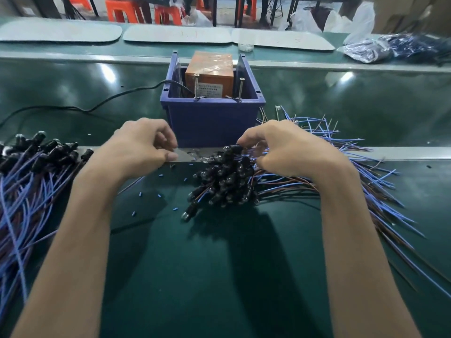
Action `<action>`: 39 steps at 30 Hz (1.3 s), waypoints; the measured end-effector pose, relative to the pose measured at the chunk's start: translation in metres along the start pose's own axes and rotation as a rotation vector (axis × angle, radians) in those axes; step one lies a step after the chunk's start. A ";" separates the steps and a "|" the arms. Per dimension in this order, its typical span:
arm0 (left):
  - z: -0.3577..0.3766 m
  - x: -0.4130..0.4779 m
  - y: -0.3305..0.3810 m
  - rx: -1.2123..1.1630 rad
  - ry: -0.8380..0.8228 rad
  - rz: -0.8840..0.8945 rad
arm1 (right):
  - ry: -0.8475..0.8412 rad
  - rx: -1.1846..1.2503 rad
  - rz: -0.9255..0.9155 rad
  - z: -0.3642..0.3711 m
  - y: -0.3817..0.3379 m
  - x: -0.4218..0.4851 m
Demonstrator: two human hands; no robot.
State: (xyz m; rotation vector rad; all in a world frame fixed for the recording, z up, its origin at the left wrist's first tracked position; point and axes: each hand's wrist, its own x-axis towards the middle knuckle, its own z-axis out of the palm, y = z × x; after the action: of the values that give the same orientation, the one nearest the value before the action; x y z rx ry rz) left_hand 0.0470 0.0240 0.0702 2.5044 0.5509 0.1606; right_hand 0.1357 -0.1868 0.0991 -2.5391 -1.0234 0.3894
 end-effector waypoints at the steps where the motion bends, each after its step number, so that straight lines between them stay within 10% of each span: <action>1: 0.001 -0.002 0.008 -0.052 0.023 0.042 | 0.000 0.002 -0.011 0.000 0.000 0.001; 13: 0.018 -0.036 0.093 -0.778 0.333 0.396 | 0.203 0.711 -0.281 0.006 -0.016 0.009; 16: 0.015 -0.034 0.092 -0.827 0.462 0.274 | 0.343 0.823 -0.220 0.006 -0.014 0.013; 21: 0.012 -0.029 0.096 -1.165 -0.008 -0.165 | 0.508 0.913 -0.212 -0.001 -0.017 0.009; 27: 0.010 -0.021 0.086 -1.697 0.416 -0.454 | 0.445 1.154 -0.180 -0.011 -0.019 -0.001; 39: 0.003 -0.011 0.063 -1.400 0.698 -0.318 | 0.465 1.120 -0.017 -0.013 -0.007 -0.002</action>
State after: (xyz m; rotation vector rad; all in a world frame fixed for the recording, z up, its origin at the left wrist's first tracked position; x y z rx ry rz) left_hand 0.0596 -0.0297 0.1026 0.9410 0.7222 0.9330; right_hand 0.1348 -0.1868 0.1143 -1.4876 -0.4265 0.2359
